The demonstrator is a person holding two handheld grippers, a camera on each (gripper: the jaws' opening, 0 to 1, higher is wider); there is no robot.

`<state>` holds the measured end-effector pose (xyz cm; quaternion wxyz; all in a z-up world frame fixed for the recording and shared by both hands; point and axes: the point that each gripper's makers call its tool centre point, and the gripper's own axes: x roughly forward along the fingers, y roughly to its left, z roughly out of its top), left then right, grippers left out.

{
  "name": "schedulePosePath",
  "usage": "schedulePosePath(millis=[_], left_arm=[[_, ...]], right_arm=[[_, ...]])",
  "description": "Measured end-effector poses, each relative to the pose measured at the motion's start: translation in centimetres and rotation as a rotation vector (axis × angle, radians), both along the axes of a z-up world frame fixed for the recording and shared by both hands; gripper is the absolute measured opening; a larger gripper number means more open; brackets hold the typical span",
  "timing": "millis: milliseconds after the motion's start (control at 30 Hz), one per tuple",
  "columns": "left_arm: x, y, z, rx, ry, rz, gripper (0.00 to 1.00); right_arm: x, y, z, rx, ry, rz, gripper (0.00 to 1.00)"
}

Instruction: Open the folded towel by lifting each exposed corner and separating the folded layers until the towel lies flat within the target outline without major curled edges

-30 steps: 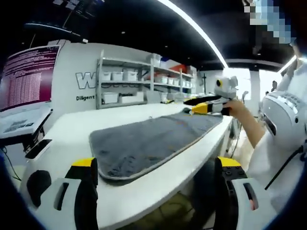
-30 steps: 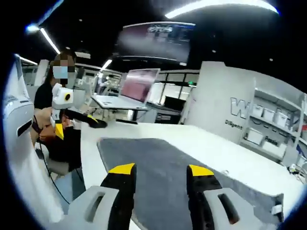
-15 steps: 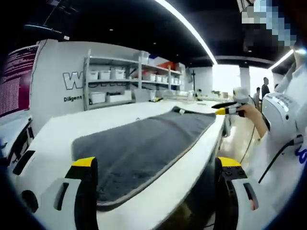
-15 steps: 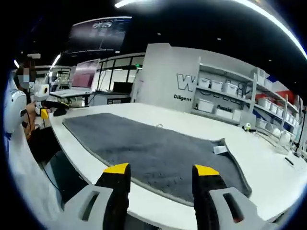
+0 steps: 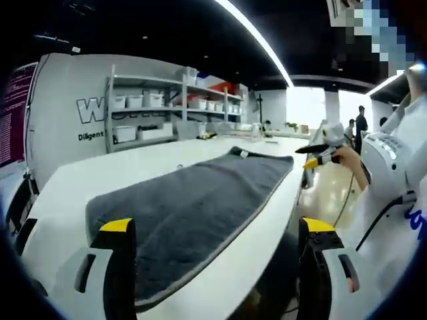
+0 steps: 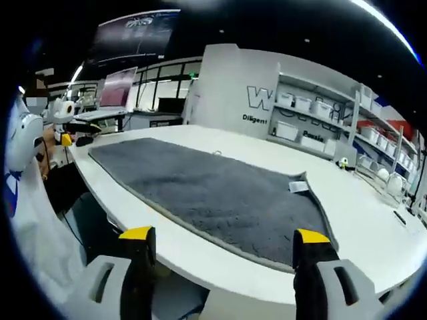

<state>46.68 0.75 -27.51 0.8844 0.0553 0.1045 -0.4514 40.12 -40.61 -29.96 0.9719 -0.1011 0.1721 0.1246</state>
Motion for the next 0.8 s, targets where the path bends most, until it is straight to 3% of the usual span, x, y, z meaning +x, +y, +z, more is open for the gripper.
schedulePosePath(millis=[167,300,400,467,667,800], left_arm=[[0.1,0.2,0.1,0.000,0.000,0.016,0.99],[0.3,0.3,-0.1,0.005,0.005,0.028,0.99],[0.3,0.3,-0.1,0.002,0.007,0.029,0.99],[0.4,0.2,-0.1,0.007,0.006,0.029,0.99],[0.4,-0.2,-0.4,0.013,0.016,0.020,0.99],[0.4,-0.1,-0.2,0.011,0.014,0.023,0.99]], right_arm=[[0.6,0.6,-0.7,0.019,0.027,0.049,0.93],[0.8,0.4,-1.9,-0.098,0.091,0.119,0.98],[1.4,0.5,-2.0,-0.093,0.100,0.150,0.99],[2.4,0.7,-1.4,-0.062,0.075,0.209,0.99],[6.1,-1.0,2.1,-0.033,-0.002,0.283,0.99],[9.0,-1.4,2.7,-0.053,0.034,0.372,0.99]])
